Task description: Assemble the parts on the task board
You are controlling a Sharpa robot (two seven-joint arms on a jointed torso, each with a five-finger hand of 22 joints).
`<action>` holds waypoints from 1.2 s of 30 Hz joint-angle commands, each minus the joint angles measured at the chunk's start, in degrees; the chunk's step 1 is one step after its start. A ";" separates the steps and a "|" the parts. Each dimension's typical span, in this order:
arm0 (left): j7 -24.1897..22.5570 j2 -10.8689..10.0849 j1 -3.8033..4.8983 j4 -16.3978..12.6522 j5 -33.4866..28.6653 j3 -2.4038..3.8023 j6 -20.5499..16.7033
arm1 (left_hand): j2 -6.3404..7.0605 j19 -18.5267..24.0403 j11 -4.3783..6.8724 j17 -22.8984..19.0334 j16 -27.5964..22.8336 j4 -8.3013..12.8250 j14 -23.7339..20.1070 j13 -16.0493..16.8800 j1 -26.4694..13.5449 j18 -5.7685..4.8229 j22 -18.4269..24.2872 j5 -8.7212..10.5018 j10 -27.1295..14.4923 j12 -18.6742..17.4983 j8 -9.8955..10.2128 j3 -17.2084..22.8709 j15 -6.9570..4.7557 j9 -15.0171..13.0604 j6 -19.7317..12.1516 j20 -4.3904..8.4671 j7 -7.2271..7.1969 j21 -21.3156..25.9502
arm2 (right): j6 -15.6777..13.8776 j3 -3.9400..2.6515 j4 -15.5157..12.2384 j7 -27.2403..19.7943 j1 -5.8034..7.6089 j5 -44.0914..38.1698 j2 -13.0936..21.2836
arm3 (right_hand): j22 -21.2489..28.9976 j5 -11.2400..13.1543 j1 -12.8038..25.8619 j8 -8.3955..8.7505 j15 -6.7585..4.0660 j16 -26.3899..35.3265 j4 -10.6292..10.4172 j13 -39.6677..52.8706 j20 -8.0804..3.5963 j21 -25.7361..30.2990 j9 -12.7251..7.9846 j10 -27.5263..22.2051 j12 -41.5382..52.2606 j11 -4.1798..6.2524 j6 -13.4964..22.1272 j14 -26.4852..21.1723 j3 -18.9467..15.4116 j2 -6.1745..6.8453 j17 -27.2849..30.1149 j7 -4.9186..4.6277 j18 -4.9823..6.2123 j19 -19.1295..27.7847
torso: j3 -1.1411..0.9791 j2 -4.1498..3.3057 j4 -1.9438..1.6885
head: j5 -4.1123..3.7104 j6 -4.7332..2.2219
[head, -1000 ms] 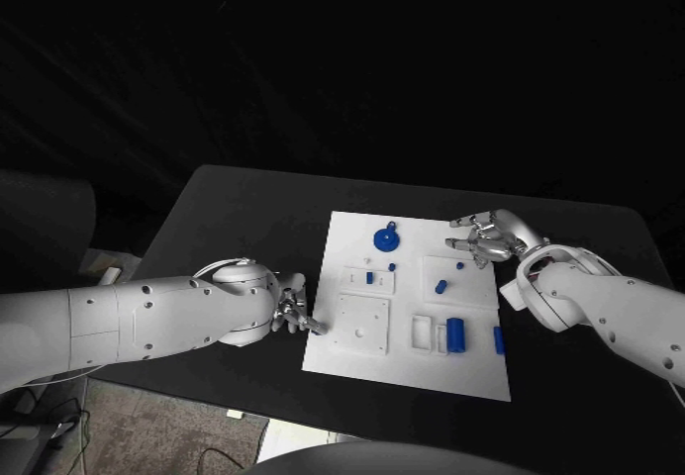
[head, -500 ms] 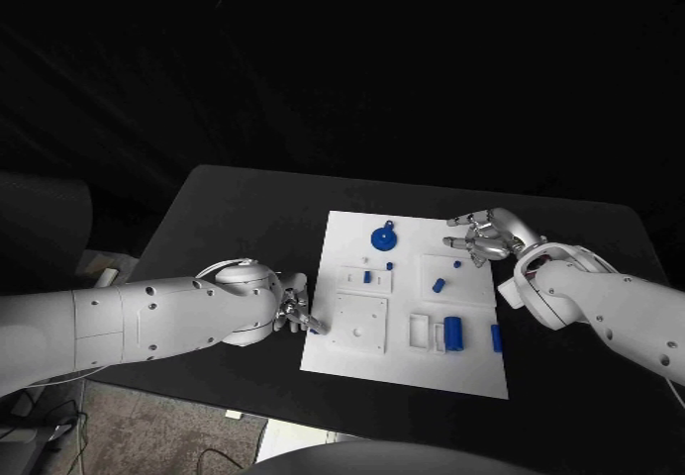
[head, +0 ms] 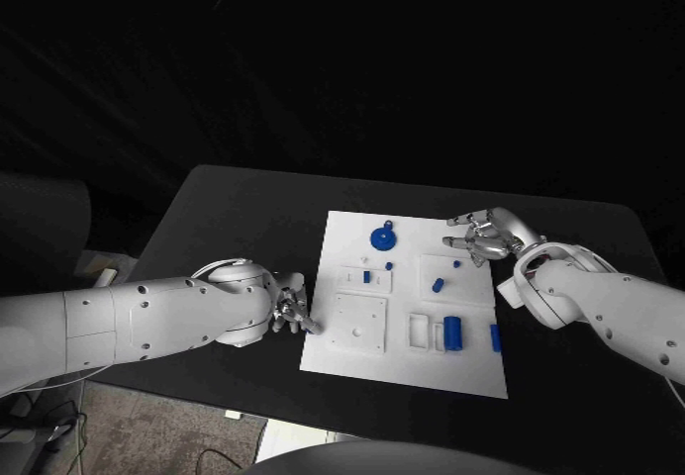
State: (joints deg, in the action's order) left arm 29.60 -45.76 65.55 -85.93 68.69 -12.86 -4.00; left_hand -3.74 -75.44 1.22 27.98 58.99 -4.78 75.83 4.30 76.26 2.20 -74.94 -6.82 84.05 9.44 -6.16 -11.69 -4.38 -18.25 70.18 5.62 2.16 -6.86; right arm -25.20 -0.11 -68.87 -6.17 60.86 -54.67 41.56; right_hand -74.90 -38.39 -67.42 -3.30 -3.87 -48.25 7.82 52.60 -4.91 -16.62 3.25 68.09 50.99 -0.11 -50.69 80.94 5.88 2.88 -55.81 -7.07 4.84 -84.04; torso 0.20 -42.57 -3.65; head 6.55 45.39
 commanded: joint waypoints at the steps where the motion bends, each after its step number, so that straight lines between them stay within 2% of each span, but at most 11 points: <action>1: 1.30 -0.45 -0.94 0.59 -1.46 -0.78 1.15 | -6.49 0.33 -0.34 -0.13 -0.16 4.62 -0.42 -0.15 5.95 -0.78 -0.92 -0.33 0.13 -0.68 -0.11 3.12 0.11 11.64 -0.56 -0.24 -0.04 0.24 | 0.65 0.00 -0.06 -0.46 -0.04 -0.49 -0.01 | -1.98 -0.29 0.59 -0.01 -0.15 -0.35 -0.05 0.08 -0.17 -0.23 0.09 0.25 0.23 0.11 -0.37 0.33 0.32 -0.11 -0.09 0.00 0.62 -2.04 | 0.04 0.00 -0.05 | 0.11 -0.04; 13: 1.08 -1.78 -0.91 1.03 -3.41 -0.75 1.83 | -6.39 0.59 -1.02 -0.31 -0.24 3.68 -0.97 -0.15 3.53 -0.68 -0.71 -0.85 -1.62 -1.68 0.89 1.10 0.51 12.50 -2.72 -0.53 1.08 0.57 | 0.58 0.00 -0.02 -0.50 -0.04 -0.49 -0.08 | -1.98 -0.29 0.59 -0.01 -0.15 -0.35 -0.05 0.08 -0.17 -0.23 0.09 0.25 0.23 0.11 -0.37 0.33 0.32 -0.11 -0.09 0.00 0.62 -2.04 | 0.00 -0.01 -0.03 | 0.52 -0.21; 15: 0.68 -1.87 -0.91 1.13 -3.98 -0.75 1.99 | -6.82 0.63 -1.06 -0.31 -0.16 4.17 -1.04 -0.24 4.42 -0.61 -0.76 -4.86 -1.83 -1.91 0.90 1.47 0.54 12.82 -2.76 -0.58 1.06 0.63 | 0.59 0.00 -0.01 -0.50 -0.04 -0.49 -0.09 | -1.98 -0.29 0.59 -0.01 -0.15 -0.35 -0.05 0.08 -0.17 -0.23 0.09 0.25 0.23 0.11 -0.37 0.33 0.32 -0.11 -0.09 0.00 0.62 -2.04 | 0.00 -0.03 0.00 | 0.60 -0.24; 20: -0.52 -1.99 -0.91 1.24 -5.85 -0.74 1.65 | -8.01 0.67 -0.98 -0.23 0.22 6.39 -0.92 -0.33 6.89 -0.41 -1.03 -6.24 -1.27 -2.34 0.40 2.80 0.56 12.89 -2.31 -0.67 0.92 0.45 | 0.55 0.00 0.00 -0.51 -0.04 -0.49 -0.12 | -1.98 -0.29 0.59 -0.01 -0.15 -0.35 -0.05 0.08 -0.17 -0.23 0.09 0.25 0.23 0.11 -0.37 0.33 0.32 -0.11 -0.09 0.00 0.62 -2.04 | -0.02 -0.02 0.04 | 0.72 -0.28; 21: -0.71 -2.01 -0.91 1.26 -6.16 -0.74 1.51 | -8.22 0.66 -0.96 -0.21 0.27 6.73 -0.90 -0.34 7.18 -0.38 -1.06 -5.99 -1.15 -2.37 0.29 3.09 0.53 12.82 -2.22 -0.66 0.91 0.40 | 0.55 0.00 0.00 -0.51 -0.04 -0.49 -0.12 | -1.98 -0.29 0.59 -0.01 -0.15 -0.35 -0.05 0.08 -0.17 -0.23 0.09 0.25 0.23 0.11 -0.37 0.33 0.32 -0.11 -0.09 0.00 0.62 -2.04 | -0.03 -0.01 0.03 | 0.73 -0.29; 23: -1.36 -2.07 -0.91 1.34 -7.05 -0.74 1.03 | -9.71 0.56 -0.84 -0.10 0.49 8.47 -0.67 -0.47 9.13 -0.29 -1.22 3.74 -0.58 -2.76 -0.02 6.66 0.28 12.58 -1.88 -0.39 1.07 0.06 | 0.55 0.00 0.00 -0.53 -0.04 -0.49 -0.13 | -1.98 -0.29 0.59 -0.01 -0.15 -0.35 -0.05 0.08 -0.17 -0.23 0.09 0.25 0.23 0.11 -0.37 0.33 0.32 -0.11 -0.09 0.00 0.62 -2.04 | -0.05 -0.02 0.01 | 0.73 -0.30; 25: -2.18 -2.17 -0.91 1.46 -8.08 -0.73 0.39 | -7.04 0.82 -0.82 0.15 0.66 9.20 -0.39 -0.50 6.06 -0.58 -1.22 4.15 0.58 -4.26 -0.02 13.66 0.14 12.35 -1.53 -0.18 1.09 -0.86 | 0.54 0.00 -0.01 -0.55 -0.04 -0.49 -0.14 | -1.98 -0.29 0.59 -0.01 -0.15 -0.35 -0.05 0.08 -0.17 -0.23 0.09 0.25 0.23 0.11 -0.37 0.33 0.32 -0.11 -0.09 0.00 0.62 -2.04 | -0.08 -0.03 0.01 | 0.74 -0.37; 27: -3.06 -2.27 -0.90 1.60 -9.11 -0.73 -0.33 | -6.31 0.94 -0.69 0.16 0.53 9.20 -0.51 -0.46 5.39 -0.54 -1.21 4.03 0.94 -4.41 -0.05 15.65 0.18 12.26 -1.36 -0.13 0.92 -1.08 | 0.52 0.00 -0.02 -0.56 -0.04 -0.49 -0.15 | -1.98 -0.29 0.59 -0.01 -0.15 -0.35 -0.05 0.08 -0.17 -0.23 0.09 0.25 0.23 0.11 -0.37 0.33 0.32 -0.11 -0.09 0.00 0.62 -2.04 | -0.09 -0.02 0.02 | 0.75 -0.41; 29: -4.13 -2.41 -0.90 1.72 -10.29 -0.72 -1.16 | -3.54 1.26 -0.63 0.27 0.49 8.77 -0.30 -0.41 3.38 -0.55 -1.17 4.09 1.60 -4.70 -0.20 21.98 0.16 11.79 -0.98 -0.07 0.88 -1.87 | 0.51 0.00 -0.03 -0.58 -0.04 -0.49 -0.16 | -1.98 -0.29 0.59 -0.01 -0.15 -0.35 -0.05 0.08 -0.17 -0.23 0.09 0.25 0.23 0.11 -0.37 0.33 0.32 -0.11 -0.09 0.00 0.62 -2.04 | -0.09 -0.03 0.03 | 0.76 -0.51; 33: -5.92 -2.73 -0.89 1.85 -12.40 -0.71 -2.42 | -0.43 1.51 -0.47 0.37 0.54 8.22 0.13 -0.35 1.36 -0.57 -1.13 4.16 2.12 -3.76 0.86 28.21 -0.09 8.90 0.21 0.18 0.68 -2.97 | 0.49 0.00 -0.04 -0.60 -0.04 -0.49 -0.14 | -1.98 -0.29 0.59 -0.01 -0.15 -0.35 -0.05 0.08 -0.17 -0.23 0.09 0.25 0.23 0.11 -0.37 0.33 0.32 -0.11 -0.09 0.00 0.62 -2.04 | -0.06 -0.03 0.06 | 0.72 -0.54; 36: -7.76 -3.13 -0.87 1.91 -14.43 -0.69 -3.48 | -0.19 1.51 -0.30 0.37 0.50 8.35 -0.02 -0.29 1.55 -0.53 -1.16 3.97 2.09 -3.48 1.22 29.00 -0.08 7.68 0.46 0.12 0.54 -3.44 | 0.49 0.00 -0.05 -0.61 -0.04 -0.49 -0.11 | -1.98 -0.29 0.59 -0.01 -0.15 -0.35 -0.05 0.08 -0.17 -0.23 0.09 0.25 0.23 0.11 -0.37 0.33 0.32 -0.11 -0.09 0.00 0.62 -2.04 | -0.10 -0.02 0.06 | 0.73 -0.61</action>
State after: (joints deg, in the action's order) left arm 23.26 -48.74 65.13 -84.49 57.49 -13.20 -5.78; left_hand -5.17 -74.10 0.62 28.27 59.42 -14.93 75.65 3.95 78.43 2.20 -74.91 -2.79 84.06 5.73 -5.10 -1.38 -4.39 -13.69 70.30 5.75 2.69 -10.09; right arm -25.22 -0.11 -68.83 -6.21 60.85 -54.67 41.46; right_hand -74.90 -38.39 -67.42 -3.30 -3.87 -48.25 7.82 52.60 -4.91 -16.62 3.25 68.09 50.99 -0.11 -50.69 80.94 5.88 2.88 -55.84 -7.07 4.84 -84.05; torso 0.12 -42.60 -3.59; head 7.31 44.82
